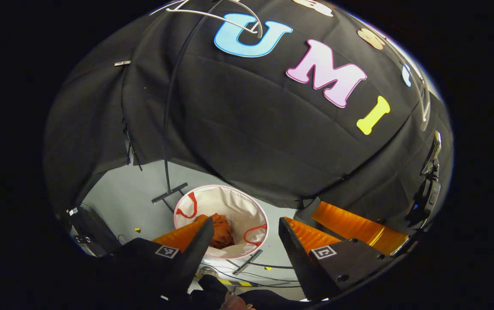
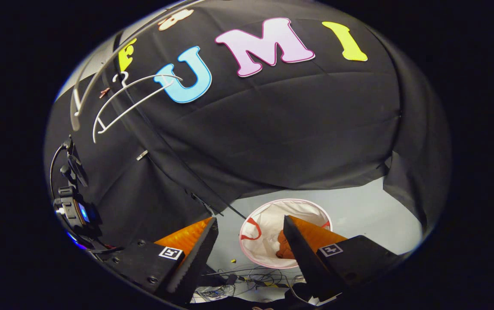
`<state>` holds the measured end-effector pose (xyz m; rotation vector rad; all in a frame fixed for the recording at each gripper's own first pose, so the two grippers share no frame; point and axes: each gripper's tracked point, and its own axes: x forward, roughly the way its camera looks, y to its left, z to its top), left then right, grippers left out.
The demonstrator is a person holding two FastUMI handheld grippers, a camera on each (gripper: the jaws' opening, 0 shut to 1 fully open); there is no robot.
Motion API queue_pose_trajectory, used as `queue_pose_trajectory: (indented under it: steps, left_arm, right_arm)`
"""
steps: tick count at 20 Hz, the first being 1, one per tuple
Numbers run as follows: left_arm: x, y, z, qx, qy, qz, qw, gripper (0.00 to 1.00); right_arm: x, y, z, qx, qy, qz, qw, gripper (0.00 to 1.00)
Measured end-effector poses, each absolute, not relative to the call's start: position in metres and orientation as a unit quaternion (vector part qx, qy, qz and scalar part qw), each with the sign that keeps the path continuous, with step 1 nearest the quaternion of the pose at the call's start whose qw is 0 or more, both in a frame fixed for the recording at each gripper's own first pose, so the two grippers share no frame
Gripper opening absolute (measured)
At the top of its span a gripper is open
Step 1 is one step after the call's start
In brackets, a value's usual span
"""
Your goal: Grasp the clothes on the hanger with both hands and then place them into the laundry hamper below.
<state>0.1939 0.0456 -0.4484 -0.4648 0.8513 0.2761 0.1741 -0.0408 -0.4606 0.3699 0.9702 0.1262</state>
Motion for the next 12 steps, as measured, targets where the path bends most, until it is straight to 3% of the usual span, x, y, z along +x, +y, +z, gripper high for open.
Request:
queue_pose_trajectory:
  steps: [6, 12]
  left_arm:
    - [0.14, 0.056, -0.395, -0.19, 0.374, 0.104, 0.902, 0.92]
    - [0.077, 0.06, -0.32, -0.15, 0.305, 0.073, 0.938, 0.95]
  right_arm:
    - [0.128, -0.02, -0.401, 0.175, 0.425, 0.044, 0.887, 0.98]
    - [0.085, -0.014, -0.33, 0.17, 0.359, 0.009, 0.918, 0.98]
